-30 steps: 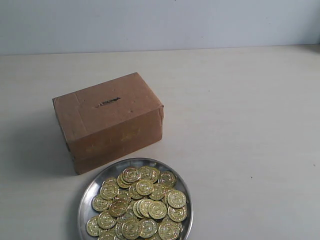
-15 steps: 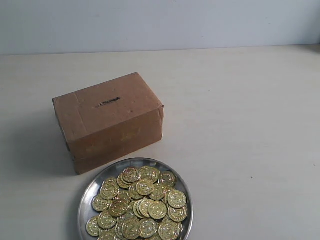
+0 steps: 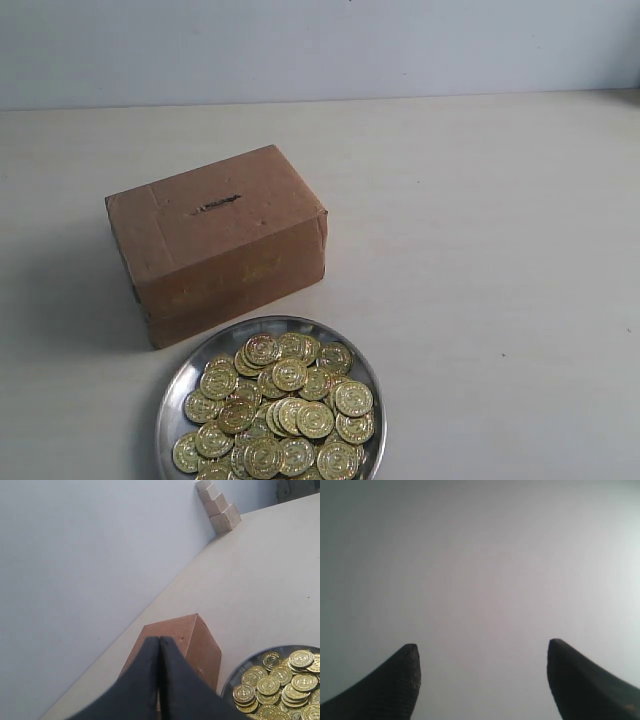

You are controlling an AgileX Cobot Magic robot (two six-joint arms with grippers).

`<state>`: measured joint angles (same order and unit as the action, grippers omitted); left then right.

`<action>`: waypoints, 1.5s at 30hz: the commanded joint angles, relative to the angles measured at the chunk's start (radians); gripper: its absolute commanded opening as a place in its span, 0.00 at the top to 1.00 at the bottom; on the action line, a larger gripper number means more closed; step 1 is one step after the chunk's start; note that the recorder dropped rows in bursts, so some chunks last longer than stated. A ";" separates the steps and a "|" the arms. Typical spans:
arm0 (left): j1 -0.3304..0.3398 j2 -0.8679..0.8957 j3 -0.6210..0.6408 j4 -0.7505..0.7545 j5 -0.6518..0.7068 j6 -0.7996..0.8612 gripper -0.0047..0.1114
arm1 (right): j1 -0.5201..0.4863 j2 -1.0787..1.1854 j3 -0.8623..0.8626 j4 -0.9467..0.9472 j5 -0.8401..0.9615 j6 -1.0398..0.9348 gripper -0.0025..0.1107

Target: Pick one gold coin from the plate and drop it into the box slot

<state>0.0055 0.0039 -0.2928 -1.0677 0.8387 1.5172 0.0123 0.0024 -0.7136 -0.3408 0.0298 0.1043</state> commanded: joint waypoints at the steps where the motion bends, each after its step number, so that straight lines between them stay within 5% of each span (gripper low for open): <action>1: -0.006 -0.004 0.005 -0.009 0.001 -0.006 0.96 | -0.007 -0.002 0.009 0.027 -0.001 -0.004 0.38; 5: -0.003 -0.004 0.007 0.043 0.001 -0.006 0.96 | -0.007 -0.002 0.085 0.062 -0.003 -0.004 0.38; 11: 0.008 -0.004 0.007 0.344 -0.087 -0.006 0.96 | -0.007 -0.002 0.257 0.062 -0.058 -0.004 0.38; 20: 0.047 -0.004 0.085 0.427 -0.516 -0.006 0.96 | -0.007 -0.002 0.421 0.049 -0.069 -0.004 0.38; 25: 0.047 -0.004 0.140 0.693 -0.557 -0.006 0.96 | -0.007 -0.002 0.505 0.049 -0.069 -0.004 0.38; 28: 0.047 -0.004 0.183 0.722 -0.557 -0.006 0.96 | -0.007 -0.002 0.554 0.049 -0.069 -0.004 0.38; 34: 0.047 -0.004 0.293 0.207 -0.575 -0.006 0.96 | -0.007 -0.002 0.665 0.049 -0.069 -0.004 0.38; 39: 0.047 -0.004 0.293 0.492 -0.578 -0.006 0.96 | -0.007 -0.002 0.714 0.049 -0.084 -0.004 0.38; 42: 0.047 -0.004 0.293 0.833 -0.580 -0.006 0.96 | -0.007 -0.002 0.714 0.051 -0.079 -0.004 0.38; 45: 0.047 -0.004 0.293 0.889 -0.580 -0.006 0.96 | -0.007 -0.002 0.714 0.051 -0.084 -0.004 0.38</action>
<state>0.0515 0.0039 -0.0026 -0.2300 0.2689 1.5172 0.0123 0.0042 -0.0040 -0.2858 -0.0412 0.1043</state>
